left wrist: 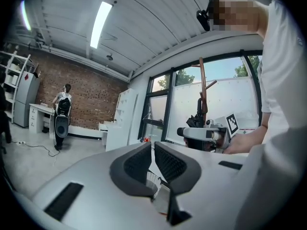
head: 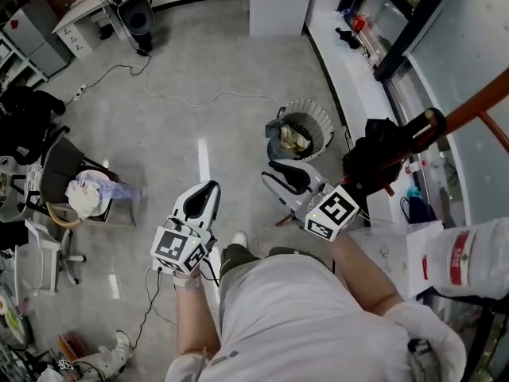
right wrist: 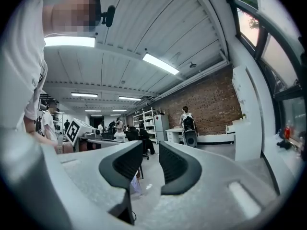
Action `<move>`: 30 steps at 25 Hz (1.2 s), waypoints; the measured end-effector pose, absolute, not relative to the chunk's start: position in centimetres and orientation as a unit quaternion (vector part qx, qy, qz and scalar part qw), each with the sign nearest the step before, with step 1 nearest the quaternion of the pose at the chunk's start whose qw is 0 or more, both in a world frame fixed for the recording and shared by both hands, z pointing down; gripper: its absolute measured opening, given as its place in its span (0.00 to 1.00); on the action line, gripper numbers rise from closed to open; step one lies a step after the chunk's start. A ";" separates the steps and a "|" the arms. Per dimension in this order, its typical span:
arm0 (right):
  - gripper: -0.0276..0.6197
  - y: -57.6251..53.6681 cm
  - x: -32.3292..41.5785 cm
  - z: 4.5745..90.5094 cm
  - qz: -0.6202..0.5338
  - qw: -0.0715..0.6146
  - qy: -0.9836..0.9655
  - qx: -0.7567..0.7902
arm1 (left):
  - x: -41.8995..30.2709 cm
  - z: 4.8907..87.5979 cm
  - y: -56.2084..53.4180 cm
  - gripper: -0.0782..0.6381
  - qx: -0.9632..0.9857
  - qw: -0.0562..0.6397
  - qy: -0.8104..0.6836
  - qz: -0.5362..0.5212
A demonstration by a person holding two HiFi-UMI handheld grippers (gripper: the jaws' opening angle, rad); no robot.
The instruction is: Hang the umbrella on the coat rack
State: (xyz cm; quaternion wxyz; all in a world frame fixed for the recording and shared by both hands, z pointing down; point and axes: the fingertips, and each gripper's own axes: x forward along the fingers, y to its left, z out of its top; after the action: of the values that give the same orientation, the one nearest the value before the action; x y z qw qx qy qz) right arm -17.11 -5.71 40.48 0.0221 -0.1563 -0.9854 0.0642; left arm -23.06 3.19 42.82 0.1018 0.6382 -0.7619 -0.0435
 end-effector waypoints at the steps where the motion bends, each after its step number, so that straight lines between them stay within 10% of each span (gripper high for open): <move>1: 0.21 -5.6 -17.1 40.6 0.063 0.024 -0.985 -0.156 | -23.0 42.8 3.3 0.11 0.639 0.101 -0.762 -0.043; 30: 0.21 -4.8 -15.8 44.0 0.095 0.062 -0.985 -0.130 | -21.7 44.5 2.2 0.11 0.657 0.121 -0.743 -0.046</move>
State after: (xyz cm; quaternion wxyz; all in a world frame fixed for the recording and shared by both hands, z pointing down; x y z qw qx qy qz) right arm -15.79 -4.81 43.97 0.0619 -0.1298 -0.9850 0.0950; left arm -21.69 2.19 44.48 0.1207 0.6572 -0.7425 -0.0458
